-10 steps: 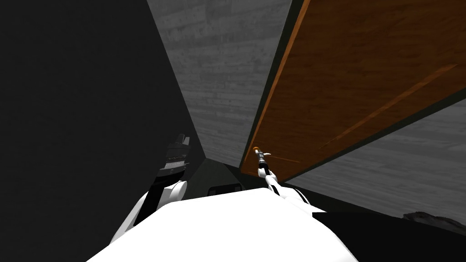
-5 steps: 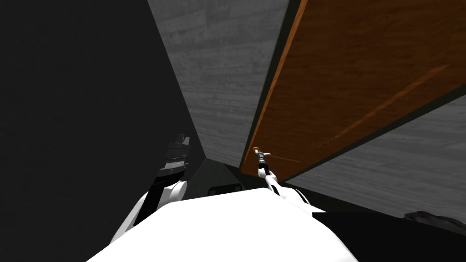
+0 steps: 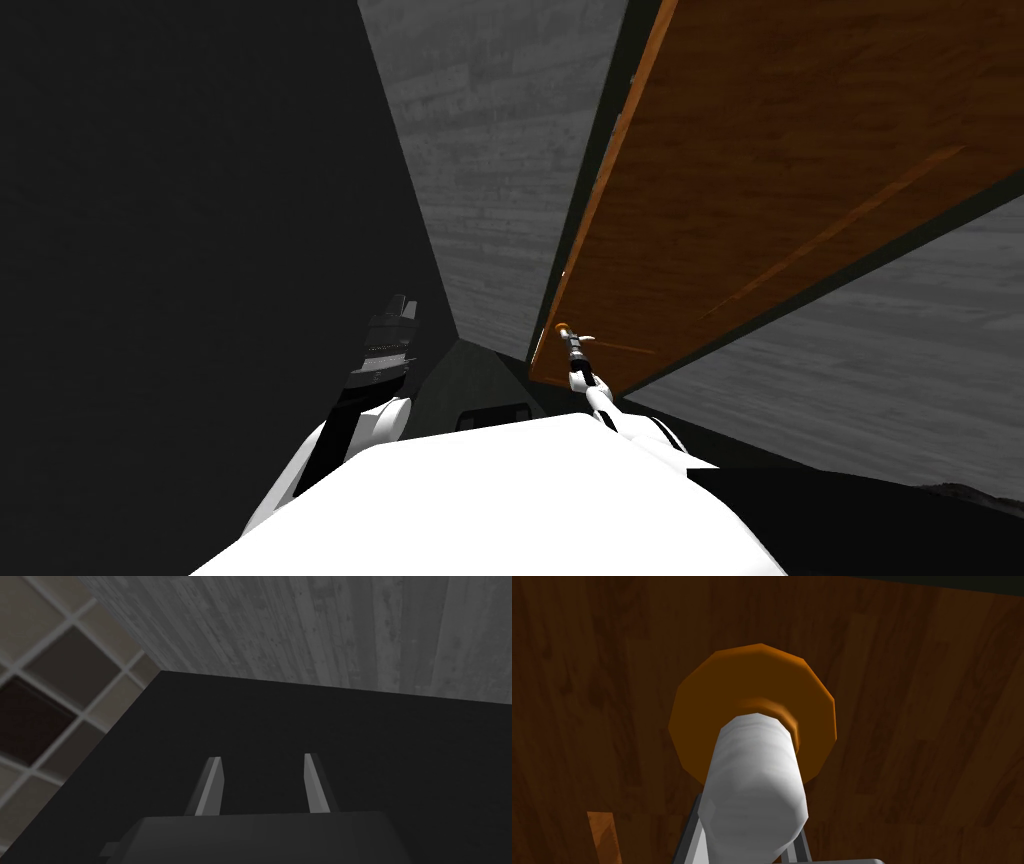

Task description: Pull the door open

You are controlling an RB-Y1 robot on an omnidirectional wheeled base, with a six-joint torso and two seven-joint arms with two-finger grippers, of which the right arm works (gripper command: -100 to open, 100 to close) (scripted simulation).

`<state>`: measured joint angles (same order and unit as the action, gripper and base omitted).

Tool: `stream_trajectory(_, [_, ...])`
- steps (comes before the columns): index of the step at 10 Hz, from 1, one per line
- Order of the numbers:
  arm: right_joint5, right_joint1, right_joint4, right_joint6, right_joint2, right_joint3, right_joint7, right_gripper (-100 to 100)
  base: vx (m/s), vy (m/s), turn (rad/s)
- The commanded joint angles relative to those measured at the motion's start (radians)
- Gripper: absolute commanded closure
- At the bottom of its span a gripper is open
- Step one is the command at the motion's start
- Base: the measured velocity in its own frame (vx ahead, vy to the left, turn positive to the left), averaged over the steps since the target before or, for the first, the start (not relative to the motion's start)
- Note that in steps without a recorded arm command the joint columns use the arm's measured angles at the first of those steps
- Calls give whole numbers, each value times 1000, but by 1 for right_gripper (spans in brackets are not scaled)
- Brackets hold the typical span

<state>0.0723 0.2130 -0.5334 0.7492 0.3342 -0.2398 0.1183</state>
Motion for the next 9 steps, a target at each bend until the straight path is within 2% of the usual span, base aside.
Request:
stream_trajectory(1, [-16, -1, 8, 14, 14, 28, 35, 100, -255, -56, 191])
stream_trajectory(5, [-41, -16, -1, 22, 39, 73, 92, 100, -227, -75, 152])
stream_trajectory(7, [-41, -16, -1, 21, 39, 75, 94, 100, -159, -41, 48])
stream_trajectory(9, [-58, -28, -6, 37, 50, 102, 126, 100, -202, -72, 109])
